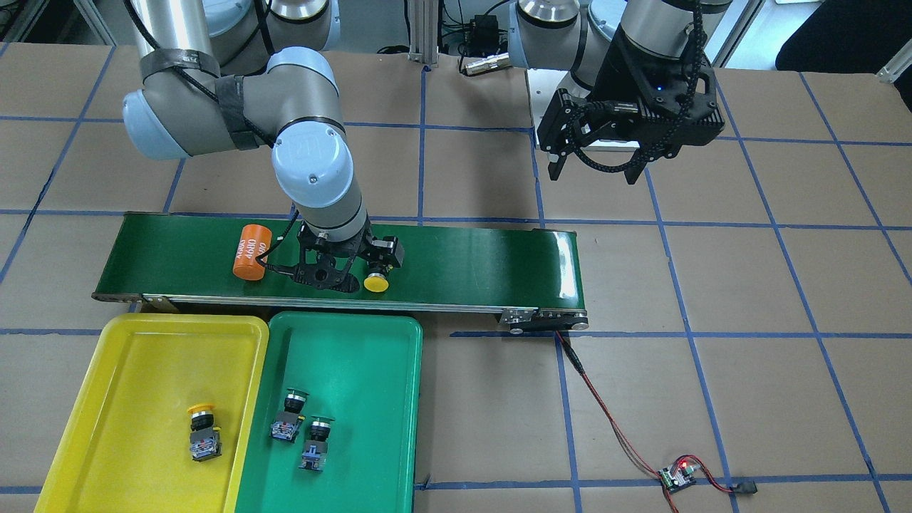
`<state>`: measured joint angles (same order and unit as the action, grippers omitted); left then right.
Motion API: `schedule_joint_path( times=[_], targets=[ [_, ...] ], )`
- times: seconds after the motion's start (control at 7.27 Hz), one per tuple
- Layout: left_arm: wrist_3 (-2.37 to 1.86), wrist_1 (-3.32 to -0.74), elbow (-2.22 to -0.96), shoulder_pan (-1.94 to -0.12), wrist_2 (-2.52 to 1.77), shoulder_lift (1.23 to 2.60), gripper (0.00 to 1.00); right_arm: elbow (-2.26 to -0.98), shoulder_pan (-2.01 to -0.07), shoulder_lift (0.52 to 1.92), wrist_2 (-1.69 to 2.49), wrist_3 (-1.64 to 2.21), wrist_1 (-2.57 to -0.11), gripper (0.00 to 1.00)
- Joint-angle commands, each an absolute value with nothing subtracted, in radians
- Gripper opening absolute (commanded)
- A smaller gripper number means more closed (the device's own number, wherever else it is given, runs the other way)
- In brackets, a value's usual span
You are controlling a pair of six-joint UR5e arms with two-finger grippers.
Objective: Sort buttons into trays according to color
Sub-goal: 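Move the right gripper back to the conveyor and grasp the next yellow button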
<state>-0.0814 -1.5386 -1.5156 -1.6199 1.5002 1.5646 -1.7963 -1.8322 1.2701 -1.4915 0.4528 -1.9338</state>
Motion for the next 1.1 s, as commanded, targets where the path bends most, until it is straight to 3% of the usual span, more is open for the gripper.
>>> schedule_joint_path(
  times=[0.0,0.14,0.28,0.55,0.96],
  targets=[
    [-0.081,-1.539,-1.516,-1.62,1.5,1.565,1.0,-1.815,-1.839,1.249,-1.488,0.443,-1.927,0.95],
    [-0.081,-1.539,-1.516,-1.62,1.5,1.565,1.0,-1.81,-1.838,1.227,-1.493,0.451,-1.94,0.41],
    [-0.081,-1.539,-1.516,-1.62,1.5,1.565,1.0,-1.804,-1.833,1.232,-1.497,0.44,-1.937,0.02],
    [-0.081,-1.539,-1.516,-1.62,1.5,1.565,1.0,-1.795,-1.827,1.239,-1.486,0.452,-1.936,0.0],
    [-0.081,-1.539,-1.516,-1.62,1.5,1.565,1.0,-1.642,-1.795,1.281,-1.576,0.437,-1.841,0.0]
  ],
)
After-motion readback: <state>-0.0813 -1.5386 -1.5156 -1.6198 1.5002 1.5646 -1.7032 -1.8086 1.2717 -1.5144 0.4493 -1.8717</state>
